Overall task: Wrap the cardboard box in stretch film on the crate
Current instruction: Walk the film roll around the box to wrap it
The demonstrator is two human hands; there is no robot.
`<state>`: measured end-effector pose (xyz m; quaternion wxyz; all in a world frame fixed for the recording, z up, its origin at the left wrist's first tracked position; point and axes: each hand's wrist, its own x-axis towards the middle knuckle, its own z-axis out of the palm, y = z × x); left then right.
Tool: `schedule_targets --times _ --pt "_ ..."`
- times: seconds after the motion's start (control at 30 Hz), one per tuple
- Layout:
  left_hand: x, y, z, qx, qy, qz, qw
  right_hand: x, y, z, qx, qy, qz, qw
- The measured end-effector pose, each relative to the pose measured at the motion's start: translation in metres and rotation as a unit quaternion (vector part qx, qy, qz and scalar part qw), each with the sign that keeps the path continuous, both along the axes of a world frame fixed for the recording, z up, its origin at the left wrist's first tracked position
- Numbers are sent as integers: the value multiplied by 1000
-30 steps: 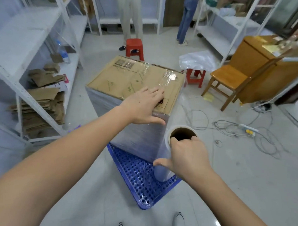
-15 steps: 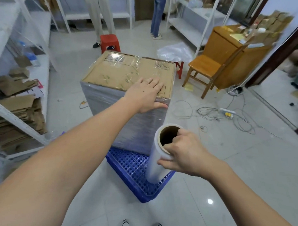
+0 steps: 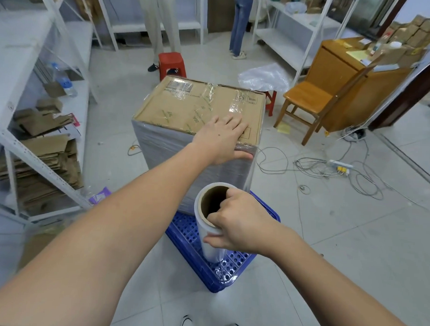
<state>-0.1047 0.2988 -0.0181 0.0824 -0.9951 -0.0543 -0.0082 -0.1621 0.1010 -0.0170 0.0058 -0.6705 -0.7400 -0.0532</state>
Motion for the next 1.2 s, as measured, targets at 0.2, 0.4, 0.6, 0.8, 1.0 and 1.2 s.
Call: schedule_targets --times 0.2,0.4,0.6,0.8,1.0,1.2 --pt "-1 0 7 -31 9 5 999 -18 -1 5 -16 5 -78 997" --pt "-3 0 8 -59 1 4 998 -42 1 5 -3 8 -192 981" --pt "-3 6 14 -94 10 -14 995 -54 -2 14 -8 32 -247 968" --pt "-6 55 30 -125 85 -151 977 -76 8 20 -43 82 -395 914" --pt "-29 119 36 -53 120 -285 949 -93 52 24 5 58 -512 857" --pt "-46 165 29 -37 117 -325 938 -101 66 22 -9 82 -625 776"
